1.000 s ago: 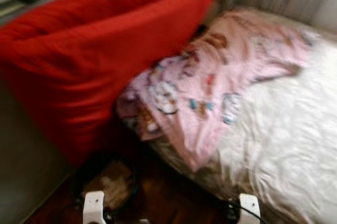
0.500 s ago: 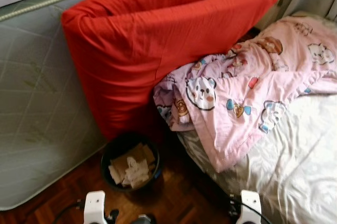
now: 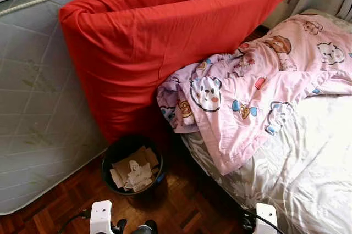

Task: Clean up the room

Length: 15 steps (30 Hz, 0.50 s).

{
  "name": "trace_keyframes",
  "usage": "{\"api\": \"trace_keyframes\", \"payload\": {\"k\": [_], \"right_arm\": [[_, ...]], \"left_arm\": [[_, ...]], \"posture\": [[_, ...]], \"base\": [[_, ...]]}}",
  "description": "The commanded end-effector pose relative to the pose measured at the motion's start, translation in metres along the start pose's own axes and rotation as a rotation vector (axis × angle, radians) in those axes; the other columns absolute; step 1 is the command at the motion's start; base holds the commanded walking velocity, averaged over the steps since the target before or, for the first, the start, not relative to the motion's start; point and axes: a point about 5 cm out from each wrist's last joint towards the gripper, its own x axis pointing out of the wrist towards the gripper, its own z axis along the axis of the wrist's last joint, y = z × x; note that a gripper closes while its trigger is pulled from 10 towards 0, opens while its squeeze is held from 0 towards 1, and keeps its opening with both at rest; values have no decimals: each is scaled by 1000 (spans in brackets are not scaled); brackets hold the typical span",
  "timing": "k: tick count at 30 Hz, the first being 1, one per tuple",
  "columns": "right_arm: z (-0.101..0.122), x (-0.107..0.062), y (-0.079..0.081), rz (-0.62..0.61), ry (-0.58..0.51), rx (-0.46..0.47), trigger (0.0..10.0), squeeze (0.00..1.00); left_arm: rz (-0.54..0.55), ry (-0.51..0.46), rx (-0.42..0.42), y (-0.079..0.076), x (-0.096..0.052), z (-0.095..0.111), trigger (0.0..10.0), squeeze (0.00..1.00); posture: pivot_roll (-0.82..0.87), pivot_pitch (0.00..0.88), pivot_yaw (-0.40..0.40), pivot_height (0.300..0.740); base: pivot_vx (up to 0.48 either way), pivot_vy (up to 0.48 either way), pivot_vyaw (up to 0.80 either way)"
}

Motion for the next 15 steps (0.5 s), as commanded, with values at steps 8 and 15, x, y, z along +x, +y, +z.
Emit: {"api": "trace_keyframes", "payload": {"k": [8,15], "right_arm": [[-5,-2,-2,-17,2,-7,10000,0],[-4,-2,-2,-31,-15,-8,10000,0]], "left_arm": [[13,32,-12,3,-2,-8,10000,0],[11,32,-10,3,-2,-8,10000,0]], "posture": [[62,205,-21,736],[67,200,-20,736]], "base": [[256,0,531],[255,0,0]]}}
